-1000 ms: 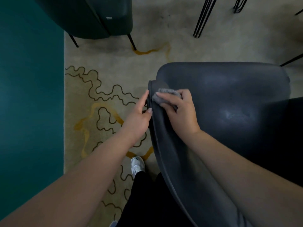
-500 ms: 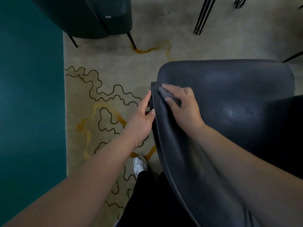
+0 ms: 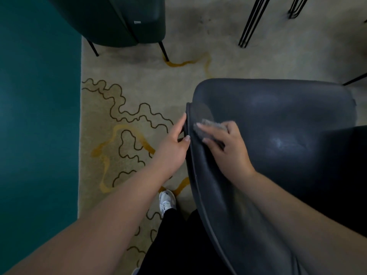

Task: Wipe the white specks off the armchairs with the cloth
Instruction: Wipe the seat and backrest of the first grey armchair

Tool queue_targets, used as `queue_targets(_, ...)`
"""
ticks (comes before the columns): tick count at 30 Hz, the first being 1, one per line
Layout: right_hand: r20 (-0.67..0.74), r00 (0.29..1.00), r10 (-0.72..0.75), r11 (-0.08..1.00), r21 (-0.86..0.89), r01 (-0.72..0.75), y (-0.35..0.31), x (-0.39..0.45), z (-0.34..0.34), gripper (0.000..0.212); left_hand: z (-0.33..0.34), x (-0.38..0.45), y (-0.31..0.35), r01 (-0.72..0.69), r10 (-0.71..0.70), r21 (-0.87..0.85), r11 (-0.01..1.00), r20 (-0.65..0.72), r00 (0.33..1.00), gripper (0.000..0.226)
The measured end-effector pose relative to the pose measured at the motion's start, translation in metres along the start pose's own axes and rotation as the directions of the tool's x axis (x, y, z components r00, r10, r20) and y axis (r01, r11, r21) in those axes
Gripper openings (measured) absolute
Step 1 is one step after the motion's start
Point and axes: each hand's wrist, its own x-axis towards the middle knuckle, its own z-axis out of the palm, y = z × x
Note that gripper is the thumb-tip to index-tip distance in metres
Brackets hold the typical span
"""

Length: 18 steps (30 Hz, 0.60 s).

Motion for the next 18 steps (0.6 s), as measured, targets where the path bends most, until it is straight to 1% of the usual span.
queue_targets(1, -0.010, 1.000, 0.004, 1.000, 0.012, -0.003, 0.001, -0.010, -0.002, 0.041, 0.000, 0.000, -0.001, -0.002, 0.002, 0.001, 1.000, 0.002, 1.000, 0.060)
queue_targets(3, -0.036, 0.998, 0.057, 0.997, 0.049, -0.055, 0.002, -0.010, -0.001, 0.041, 0.001, -0.001, -0.002, -0.007, 0.007, 0.008, 1.000, 0.000, 1.000, 0.061)
queue_targets(7, -0.089, 0.982, 0.166, 0.984, 0.082, -0.159, 0.002, 0.041, 0.013, 0.034, 0.002, -0.003, -0.004, -0.013, 0.013, 0.019, 1.000, -0.013, 1.000, 0.060)
queue_targets(9, -0.074, 0.964, 0.257, 0.963, 0.102, -0.249, 0.006, 0.067, 0.017, 0.033, 0.003, -0.003, -0.003, -0.007, 0.007, 0.018, 1.000, -0.012, 1.000, 0.060)
queue_targets(10, -0.061, 0.958, 0.279, 0.957, 0.102, -0.273, 0.007, 0.073, 0.018, 0.033, 0.003, -0.003, -0.003, 0.001, -0.001, 0.012, 1.000, -0.013, 1.000, 0.060)
queue_targets(12, -0.045, 0.969, 0.245, 0.967, 0.086, -0.240, 0.007, 0.071, 0.017, 0.033, 0.004, -0.004, -0.003, 0.002, -0.002, 0.003, 1.000, -0.021, 1.000, 0.059)
queue_targets(15, 0.002, 0.993, 0.114, 0.992, 0.047, -0.114, 0.001, 0.041, 0.008, 0.037, 0.004, -0.006, -0.002, 0.000, -0.001, -0.037, 0.999, -0.028, 1.000, 0.060)
queue_targets(18, 0.046, 0.999, -0.029, 0.999, -0.017, 0.030, -0.001, -0.001, -0.003, 0.044, 0.004, -0.007, 0.000, 0.022, -0.024, -0.053, 0.998, -0.030, 0.999, 0.058)
